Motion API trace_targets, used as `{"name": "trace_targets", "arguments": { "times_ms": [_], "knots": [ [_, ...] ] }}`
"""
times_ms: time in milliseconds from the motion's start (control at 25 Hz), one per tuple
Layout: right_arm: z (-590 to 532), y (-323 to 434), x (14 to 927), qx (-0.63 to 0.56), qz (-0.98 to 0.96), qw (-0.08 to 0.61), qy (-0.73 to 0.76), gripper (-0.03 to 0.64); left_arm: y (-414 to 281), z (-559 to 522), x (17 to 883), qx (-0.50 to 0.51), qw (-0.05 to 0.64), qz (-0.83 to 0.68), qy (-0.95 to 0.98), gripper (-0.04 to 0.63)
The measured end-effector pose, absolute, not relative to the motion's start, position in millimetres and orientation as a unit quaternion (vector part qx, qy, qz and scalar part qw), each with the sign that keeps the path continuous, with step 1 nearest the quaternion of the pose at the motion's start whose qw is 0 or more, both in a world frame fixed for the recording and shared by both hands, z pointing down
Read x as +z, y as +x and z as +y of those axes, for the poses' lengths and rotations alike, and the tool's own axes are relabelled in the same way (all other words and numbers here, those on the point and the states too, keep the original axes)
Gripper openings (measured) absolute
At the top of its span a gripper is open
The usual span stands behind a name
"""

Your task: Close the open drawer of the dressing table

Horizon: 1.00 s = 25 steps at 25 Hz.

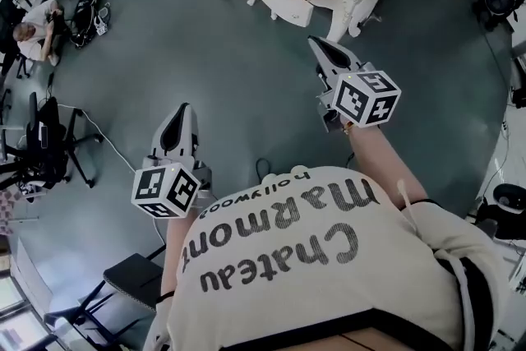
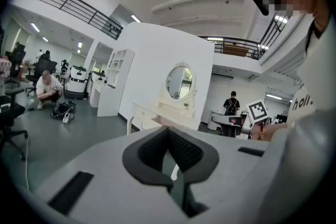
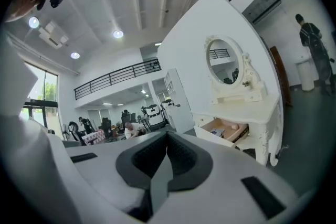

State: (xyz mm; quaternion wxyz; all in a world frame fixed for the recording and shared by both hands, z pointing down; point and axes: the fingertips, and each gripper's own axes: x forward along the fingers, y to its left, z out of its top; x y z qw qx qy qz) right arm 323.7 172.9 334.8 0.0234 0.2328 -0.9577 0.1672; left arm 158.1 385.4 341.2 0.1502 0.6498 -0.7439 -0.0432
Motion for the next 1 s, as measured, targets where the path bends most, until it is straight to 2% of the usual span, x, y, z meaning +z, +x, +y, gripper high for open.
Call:
{"name": "trace_targets", "arguments": {
  "times_ms": [120, 360, 560, 760, 1000],
  "knots": [
    [188, 305, 344, 0.152, -0.962, 0.041, 0.225, 0.026, 146, 397, 356, -0.065, 0.177, -0.739, 0.647, 0.008],
    [209, 272, 392, 0.094, -0.96, 0.159, 0.209, 0.026, 118, 417, 383, -0.073, 0.208, -0.755, 0.618, 0.008],
    [199, 228, 402, 0.161, -0.96, 0.125, 0.192, 0.026, 79, 421, 401, -0.078, 0.224, -0.775, 0.585, 0.008],
    [183, 192, 402, 0.109, -0.971, 0.14, 0.16, 0.026, 52, 399, 392, -0.092, 0.214, -0.784, 0.576, 0.008],
    [137, 153, 388, 0.101, -0.976, 0.128, 0.145, 0.026, 21, 344, 376, -0.097, 0.204, -0.781, 0.582, 0.008]
  ]
}}
